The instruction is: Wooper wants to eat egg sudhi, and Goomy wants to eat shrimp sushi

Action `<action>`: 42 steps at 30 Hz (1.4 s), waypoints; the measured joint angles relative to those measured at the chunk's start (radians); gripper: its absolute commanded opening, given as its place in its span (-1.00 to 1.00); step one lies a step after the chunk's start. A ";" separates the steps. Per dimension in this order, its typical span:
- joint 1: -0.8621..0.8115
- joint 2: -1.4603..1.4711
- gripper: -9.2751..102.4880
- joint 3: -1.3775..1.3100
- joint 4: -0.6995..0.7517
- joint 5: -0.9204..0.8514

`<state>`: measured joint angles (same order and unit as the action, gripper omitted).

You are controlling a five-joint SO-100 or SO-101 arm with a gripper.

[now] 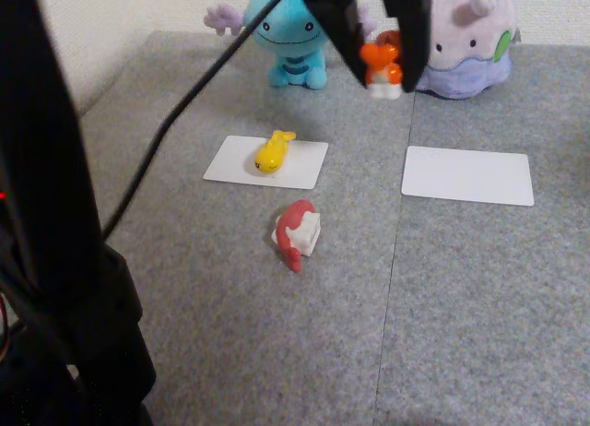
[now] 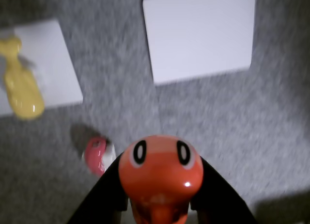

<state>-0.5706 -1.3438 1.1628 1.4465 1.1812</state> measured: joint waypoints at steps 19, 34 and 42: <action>-0.091 0.460 -0.76 -0.341 -0.104 -0.198; -0.110 0.545 -0.74 -0.341 -0.212 -0.268; -0.130 0.575 -0.65 -0.341 -0.232 -0.299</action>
<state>-0.7010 -0.7685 0.8222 1.2149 0.8820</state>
